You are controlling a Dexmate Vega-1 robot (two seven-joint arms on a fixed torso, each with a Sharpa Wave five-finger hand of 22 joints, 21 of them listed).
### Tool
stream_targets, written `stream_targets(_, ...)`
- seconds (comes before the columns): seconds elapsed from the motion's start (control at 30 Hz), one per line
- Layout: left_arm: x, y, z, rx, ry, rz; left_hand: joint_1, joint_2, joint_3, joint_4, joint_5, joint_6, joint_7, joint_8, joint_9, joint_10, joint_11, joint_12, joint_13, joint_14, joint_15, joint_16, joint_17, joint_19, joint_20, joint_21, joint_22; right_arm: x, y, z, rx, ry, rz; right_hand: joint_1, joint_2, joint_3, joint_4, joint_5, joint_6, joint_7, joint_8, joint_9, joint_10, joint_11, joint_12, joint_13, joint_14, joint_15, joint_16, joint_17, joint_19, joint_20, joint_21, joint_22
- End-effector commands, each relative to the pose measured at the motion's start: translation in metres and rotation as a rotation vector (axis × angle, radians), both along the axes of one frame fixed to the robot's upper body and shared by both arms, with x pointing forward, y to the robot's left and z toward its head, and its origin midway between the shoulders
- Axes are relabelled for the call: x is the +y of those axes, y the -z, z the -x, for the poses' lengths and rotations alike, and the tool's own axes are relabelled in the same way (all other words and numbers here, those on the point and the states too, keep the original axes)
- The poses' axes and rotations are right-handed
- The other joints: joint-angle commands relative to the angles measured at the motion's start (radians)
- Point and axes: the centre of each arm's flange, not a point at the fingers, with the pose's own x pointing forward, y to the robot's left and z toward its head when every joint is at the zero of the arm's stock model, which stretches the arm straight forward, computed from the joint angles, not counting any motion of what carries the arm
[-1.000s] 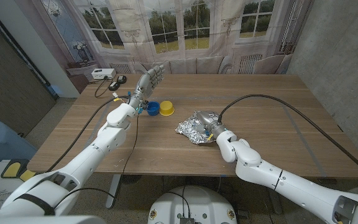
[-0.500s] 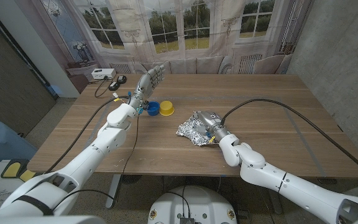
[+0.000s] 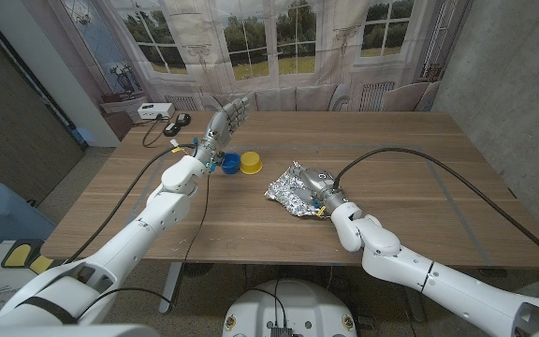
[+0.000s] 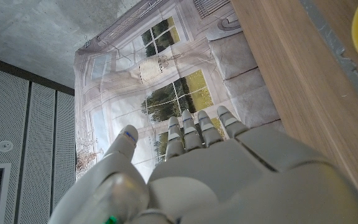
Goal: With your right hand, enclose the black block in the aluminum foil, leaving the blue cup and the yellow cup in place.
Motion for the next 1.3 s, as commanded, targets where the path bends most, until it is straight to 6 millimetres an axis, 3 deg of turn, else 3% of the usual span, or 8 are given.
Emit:
stream_targets(0.03,-0.003,0.0,0.003,0.0,0.0,-0.005,-0.004,0.002,0.005,0.004,0.007,0.004,-0.003,0.004,0.001,-0.003,0.001,-0.004,0.003,-0.004,-0.002,0.001,0.002,-0.002,0.002,-0.003,0.005,-0.009,-0.005,0.005,0.06,-0.003,-0.033,-0.131,-0.03,-0.05,0.058,0.008,-0.051,0.008,0.001,-0.006,-0.029,0.007,-0.007,-0.01,-0.05,-0.012,-0.003,-0.013,-0.051,0.018,-0.068,0.004)
stream_targets(0.2,-0.006,0.0,0.004,0.0,0.006,-0.007,-0.005,0.002,0.005,0.003,0.007,0.003,-0.004,0.003,0.001,-0.003,0.001,-0.004,0.003,-0.005,-0.002,0.001,0.002,-0.002,0.003,-0.004,0.005,-0.017,-0.01,0.007,0.093,-0.038,-0.1,-0.233,-0.081,-0.115,0.079,0.022,-0.089,0.011,0.003,-0.011,-0.059,0.007,-0.01,-0.02,-0.101,0.01,-0.008,-0.033,-0.108,0.02,-0.139,0.005)
stream_targets(0.37,-0.006,0.0,0.005,-0.004,0.006,-0.009,-0.005,0.003,0.006,0.003,0.007,0.004,-0.004,0.004,0.001,-0.004,0.002,-0.005,0.003,-0.006,-0.002,0.001,0.002,-0.002,0.003,-0.004,0.005,-0.03,-0.018,0.009,0.158,-0.123,-0.215,-0.247,-0.063,-0.117,0.075,0.04,-0.101,0.004,0.005,-0.013,-0.088,0.011,-0.013,-0.025,-0.158,0.04,-0.018,-0.044,-0.154,0.021,-0.184,0.007)
stream_targets(0.53,-0.007,0.0,0.006,-0.004,0.01,-0.01,-0.005,0.003,0.006,0.003,0.007,0.004,-0.005,0.004,0.001,-0.004,0.001,-0.005,0.003,-0.006,-0.002,0.001,0.001,-0.002,0.003,-0.004,0.005,-0.038,-0.025,0.014,0.186,-0.167,-0.274,-0.264,-0.059,-0.125,0.065,0.051,-0.131,-0.066,0.003,-0.016,-0.151,0.031,-0.021,-0.033,-0.212,0.099,-0.018,-0.064,-0.207,0.023,-0.242,0.008)
stream_targets(0.73,-0.008,0.0,0.006,-0.01,0.016,-0.007,-0.005,0.004,0.007,0.003,0.007,0.005,-0.006,0.004,0.001,-0.004,0.002,-0.005,0.003,-0.006,-0.002,0.001,0.001,-0.001,0.005,-0.004,0.005,-0.029,-0.035,0.024,0.224,-0.124,-0.135,-0.26,-0.051,-0.125,0.044,0.058,-0.168,-0.088,0.002,-0.02,-0.205,-0.08,-0.015,-0.045,-0.252,0.1,-0.012,-0.089,-0.226,0.023,-0.29,0.012)
stream_targets(0.9,-0.008,0.001,0.005,-0.01,0.024,-0.004,-0.005,0.004,0.007,0.002,0.007,0.004,-0.005,0.004,0.001,-0.004,0.003,-0.005,0.003,-0.006,-0.001,0.001,0.001,-0.001,0.007,-0.005,0.005,-0.019,-0.042,0.032,0.204,-0.087,-0.062,-0.198,-0.025,-0.095,-0.001,0.056,-0.1,-0.087,0.034,-0.012,-0.201,-0.078,0.0,-0.047,-0.286,0.09,-0.013,-0.113,-0.241,0.024,-0.332,0.012)
stream_targets(1.17,-0.003,0.002,0.006,-0.015,0.017,0.006,-0.005,0.004,0.008,0.002,0.007,0.003,-0.008,0.004,0.001,-0.003,0.001,-0.005,0.003,-0.004,0.0,0.002,0.001,0.002,0.012,-0.005,0.005,-0.005,-0.044,0.036,0.18,-0.035,0.053,-0.075,-0.037,-0.055,-0.108,0.042,-0.136,-0.087,0.004,-0.015,-0.315,-0.017,-0.007,-0.047,-0.395,0.159,-0.01,-0.162,-0.327,0.025,-0.453,0.013)
stream_targets(1.3,-0.001,0.002,0.005,-0.011,0.024,0.012,-0.006,0.004,0.008,0.002,0.007,0.002,-0.008,0.003,0.001,-0.002,0.001,-0.005,0.003,-0.002,-0.001,0.003,0.001,0.003,0.014,-0.004,0.005,0.001,-0.045,0.033,0.205,-0.04,0.083,-0.076,-0.038,-0.056,-0.12,0.042,-0.17,-0.089,0.007,-0.016,-0.348,0.06,-0.008,-0.055,-0.47,0.22,-0.02,-0.187,-0.368,0.027,-0.511,0.011)
